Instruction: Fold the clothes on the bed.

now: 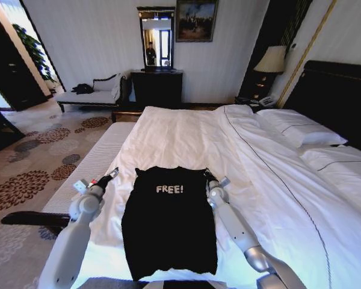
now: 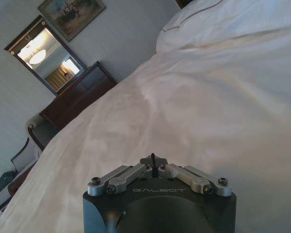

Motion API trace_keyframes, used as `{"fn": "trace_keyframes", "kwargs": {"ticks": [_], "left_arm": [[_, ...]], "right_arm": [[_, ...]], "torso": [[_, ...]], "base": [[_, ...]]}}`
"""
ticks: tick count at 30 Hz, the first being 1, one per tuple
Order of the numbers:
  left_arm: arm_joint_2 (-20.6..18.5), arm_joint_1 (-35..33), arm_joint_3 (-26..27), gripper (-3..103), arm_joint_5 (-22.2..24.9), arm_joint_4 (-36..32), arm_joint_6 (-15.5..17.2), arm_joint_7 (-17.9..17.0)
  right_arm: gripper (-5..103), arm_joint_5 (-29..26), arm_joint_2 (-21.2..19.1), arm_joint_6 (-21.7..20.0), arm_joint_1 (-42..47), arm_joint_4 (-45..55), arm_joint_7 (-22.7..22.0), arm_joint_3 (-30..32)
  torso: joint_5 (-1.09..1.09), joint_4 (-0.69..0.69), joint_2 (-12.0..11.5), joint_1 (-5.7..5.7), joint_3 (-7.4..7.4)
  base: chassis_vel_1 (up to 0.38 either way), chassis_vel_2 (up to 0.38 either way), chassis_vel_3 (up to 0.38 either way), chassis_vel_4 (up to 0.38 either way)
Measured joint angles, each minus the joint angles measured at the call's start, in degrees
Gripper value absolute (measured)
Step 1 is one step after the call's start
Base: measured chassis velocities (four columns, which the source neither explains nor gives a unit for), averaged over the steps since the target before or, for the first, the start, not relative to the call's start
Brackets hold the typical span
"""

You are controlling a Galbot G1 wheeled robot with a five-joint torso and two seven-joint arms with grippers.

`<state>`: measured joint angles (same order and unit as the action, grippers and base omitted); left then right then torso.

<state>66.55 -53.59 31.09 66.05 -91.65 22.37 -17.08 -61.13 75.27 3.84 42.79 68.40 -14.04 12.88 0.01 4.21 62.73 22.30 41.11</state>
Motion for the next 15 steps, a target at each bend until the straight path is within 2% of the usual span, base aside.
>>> {"fn": "trace_keyframes", "kwargs": {"ticks": [1, 4, 5, 8, 9, 12, 15], "left_arm": [[0.0, 0.0, 0.0, 100, 0.0, 0.0, 0.0, 0.0], [1.9, 7.1, -5.3, 100, -1.2, 8.0, -0.1, 0.9], [1.9, 7.1, -5.3, 100, -1.2, 8.0, -0.1, 0.9], [4.0, 11.6, -8.9, 100, -4.2, 15.5, -0.5, 2.2], [4.0, 11.6, -8.9, 100, -4.2, 15.5, -0.5, 2.2], [5.6, 14.5, -10.5, 100, -6.1, 21.2, -0.7, 3.1], [6.0, 15.4, -11.2, 100, -6.5, 22.8, -0.7, 3.7]], "right_arm": [[0, 0.0, 0.0, 0.0, 0.0, 0.0, 0.0, 0.0], [0, 0.4, 0.1, -0.1, 0.9, 0.6, -0.1, 0.0], [0, 0.4, 0.1, -0.1, 0.9, 0.6, -0.1, 0.0], [0, 0.8, 0.2, -0.1, 1.3, 1.1, -0.2, 0.2], [0, 0.8, 0.2, -0.1, 1.3, 1.1, -0.2, 0.2], [0, 0.9, 0.1, -0.2, 1.6, 1.6, -0.3, 0.3], [0, 1.0, 0.0, -0.2, 1.9, 1.8, -0.3, 0.5]], "torso": [[0.0, 0.0, 0.0, 0.0, 0.0], [0.0, 0.01, 0.0, 0.01, 0.0], [0.0, 0.01, 0.0, 0.01, 0.0], [-0.02, 0.0, 0.0, 0.01, 0.01], [-0.02, 0.0, 0.0, 0.01, 0.01], [-0.01, -0.02, 0.0, 0.01, 0.01], [-0.01, -0.02, 0.0, 0.01, 0.0]], "base": [[0.0, 0.0, 0.0, 0.0], [0.0, 0.0, 0.0, 0.0], [0.0, 0.0, 0.0, 0.0], [0.0, 0.0, 0.0, 0.0], [0.0, 0.0, 0.0, 0.0], [0.0, 0.0, 0.0, 0.0], [0.0, 0.0, 0.0, 0.0]]}}
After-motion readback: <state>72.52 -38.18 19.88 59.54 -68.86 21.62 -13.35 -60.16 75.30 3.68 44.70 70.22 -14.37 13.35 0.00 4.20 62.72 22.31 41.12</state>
